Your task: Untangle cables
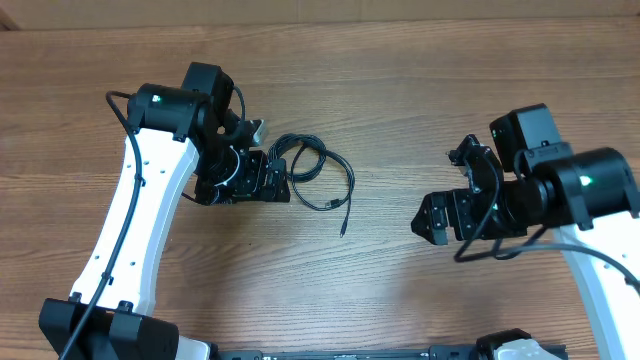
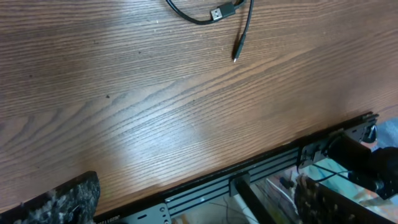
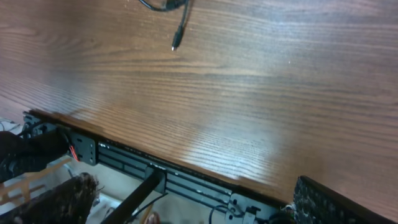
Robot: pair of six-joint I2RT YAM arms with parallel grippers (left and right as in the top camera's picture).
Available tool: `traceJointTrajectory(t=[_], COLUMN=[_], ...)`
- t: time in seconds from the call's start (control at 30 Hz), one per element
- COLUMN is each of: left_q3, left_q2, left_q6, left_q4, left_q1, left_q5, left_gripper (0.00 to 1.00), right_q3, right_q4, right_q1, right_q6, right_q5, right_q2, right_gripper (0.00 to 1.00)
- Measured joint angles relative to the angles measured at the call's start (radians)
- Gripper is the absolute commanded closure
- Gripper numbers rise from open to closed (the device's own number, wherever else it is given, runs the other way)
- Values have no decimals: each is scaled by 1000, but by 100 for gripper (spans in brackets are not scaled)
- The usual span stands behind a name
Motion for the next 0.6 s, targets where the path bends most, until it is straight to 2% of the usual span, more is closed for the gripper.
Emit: traceJointTrajectory(t=[0.6], left_q3=[0], left_q2=[0], left_q6=[-34], left_q4=[68], left_q1=[-102], left_q5=[0], left_gripper=[1], right_q3=[0], right_q4=[-32], right_q1=[0], right_q6=[21], right_q5=[0], right_q2=[140], right_gripper=[0])
